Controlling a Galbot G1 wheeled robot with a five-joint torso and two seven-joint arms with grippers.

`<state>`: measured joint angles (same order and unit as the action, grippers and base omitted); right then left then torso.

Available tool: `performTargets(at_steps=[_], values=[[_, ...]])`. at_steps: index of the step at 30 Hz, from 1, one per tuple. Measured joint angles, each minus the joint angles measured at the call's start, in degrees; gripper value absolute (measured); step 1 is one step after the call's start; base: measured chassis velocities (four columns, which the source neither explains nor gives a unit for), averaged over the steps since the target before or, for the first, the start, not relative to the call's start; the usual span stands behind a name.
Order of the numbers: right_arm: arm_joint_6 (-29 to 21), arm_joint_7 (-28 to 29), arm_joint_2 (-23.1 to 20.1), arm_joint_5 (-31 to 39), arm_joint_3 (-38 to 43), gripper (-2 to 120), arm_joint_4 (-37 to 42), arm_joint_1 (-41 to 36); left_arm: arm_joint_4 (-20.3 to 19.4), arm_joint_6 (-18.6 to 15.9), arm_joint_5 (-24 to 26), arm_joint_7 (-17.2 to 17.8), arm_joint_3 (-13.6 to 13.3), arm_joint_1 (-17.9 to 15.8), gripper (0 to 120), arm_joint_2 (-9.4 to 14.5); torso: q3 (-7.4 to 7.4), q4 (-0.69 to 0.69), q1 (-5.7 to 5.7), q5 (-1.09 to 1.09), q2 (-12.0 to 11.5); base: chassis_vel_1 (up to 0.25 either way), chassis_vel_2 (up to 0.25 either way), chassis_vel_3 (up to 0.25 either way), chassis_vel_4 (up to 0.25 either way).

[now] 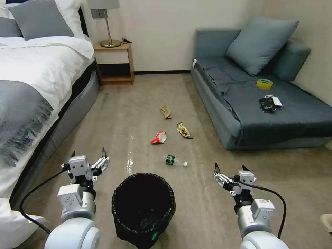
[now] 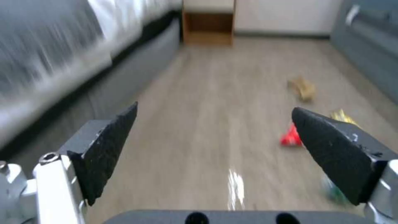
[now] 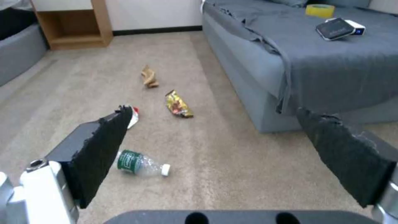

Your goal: Pick up the trash bin, then pick up the garbage on the floor and place it into the trash bin.

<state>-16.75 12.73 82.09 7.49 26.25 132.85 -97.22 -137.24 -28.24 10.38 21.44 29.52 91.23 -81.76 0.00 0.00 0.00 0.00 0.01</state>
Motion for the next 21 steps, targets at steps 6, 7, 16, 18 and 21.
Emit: performTargets(at_steps=[6, 7, 16, 18, 21], values=[[0.1, 0.0, -0.2, 0.0, 0.2, 100, -0.1, 0.0, 0.8, -5.6, 7.9, 2.3, -0.4, 1.0, 100, 0.8, 0.00, 0.00, 0.00, 0.00, 0.0, 0.000, 0.000, 0.000, 0.000], [0.1, -0.1, -0.3, 0.0, 0.2, 100, -0.2, 0.1, 1.1, -7.2, 10.1, 2.9, -0.6, 1.3, 100, 1.0, 0.00, 0.00, 0.00, 0.00, 0.0, 0.000, 0.000, 0.000, 0.000], [0.4, -0.2, -0.2, 0.0, -0.3, 100, -0.9, 0.6, 1.8, -11.5, 16.0, 4.7, -0.9, 1.9, 100, 1.6, 0.00, 0.00, 0.00, 0.00, 0.0, 0.000, 0.000, 0.000, 0.000], [0.5, -0.2, -0.2, -0.1, -0.2, 100, -1.2, 0.7, 3.4, -11.8, 17.8, 5.5, -0.9, 1.3, 100, 1.6, 0.00, 0.00, 0.00, 0.03, 0.0, 0.000, 0.000, 0.000, 0.000], [0.7, -0.2, -0.1, -0.1, 0.1, 100, -1.5, 0.9, 8.2, -14.0, 23.8, 7.8, -1.4, 0.1, 100, 1.6, 0.01, 0.00, 0.00, -0.02, 0.0, 0.000, 0.000, 0.000, 0.000]])
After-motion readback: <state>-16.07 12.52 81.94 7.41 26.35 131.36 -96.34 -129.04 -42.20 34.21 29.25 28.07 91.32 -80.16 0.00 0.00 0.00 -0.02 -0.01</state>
